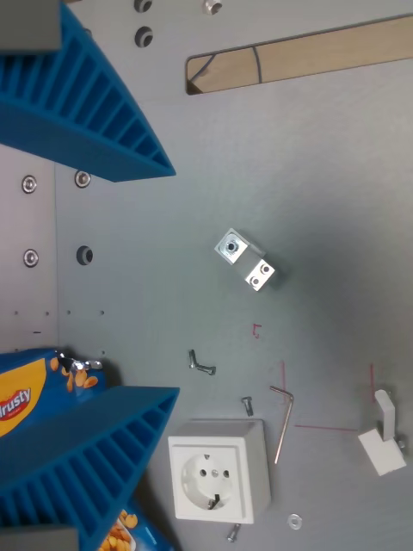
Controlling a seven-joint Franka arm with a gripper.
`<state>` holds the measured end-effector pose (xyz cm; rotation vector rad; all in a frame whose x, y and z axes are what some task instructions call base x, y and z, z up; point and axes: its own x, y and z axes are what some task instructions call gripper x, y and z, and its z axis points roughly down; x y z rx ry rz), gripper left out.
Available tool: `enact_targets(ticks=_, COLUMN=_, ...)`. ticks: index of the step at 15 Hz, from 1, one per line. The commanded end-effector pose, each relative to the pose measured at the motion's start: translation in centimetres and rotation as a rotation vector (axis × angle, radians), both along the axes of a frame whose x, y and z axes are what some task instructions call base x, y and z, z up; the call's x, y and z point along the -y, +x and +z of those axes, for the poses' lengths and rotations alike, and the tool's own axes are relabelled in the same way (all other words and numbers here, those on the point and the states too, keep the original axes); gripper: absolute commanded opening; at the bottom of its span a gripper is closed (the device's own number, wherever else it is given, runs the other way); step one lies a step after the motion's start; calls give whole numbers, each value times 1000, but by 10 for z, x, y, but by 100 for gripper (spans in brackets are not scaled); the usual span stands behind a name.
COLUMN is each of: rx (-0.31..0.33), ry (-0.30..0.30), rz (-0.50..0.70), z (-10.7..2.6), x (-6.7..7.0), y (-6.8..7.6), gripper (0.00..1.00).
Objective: Rotate around base positive z
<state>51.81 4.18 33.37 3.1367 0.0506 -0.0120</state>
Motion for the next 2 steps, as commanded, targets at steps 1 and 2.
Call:
enact_targets(ticks=1, rx=5, ry=-2, rz=170, z=2, x=0, y=0, gripper=100)
enact_targets(ticks=2, rx=5, ry=-2, rz=183, z=2, x=0, y=0, gripper=100)
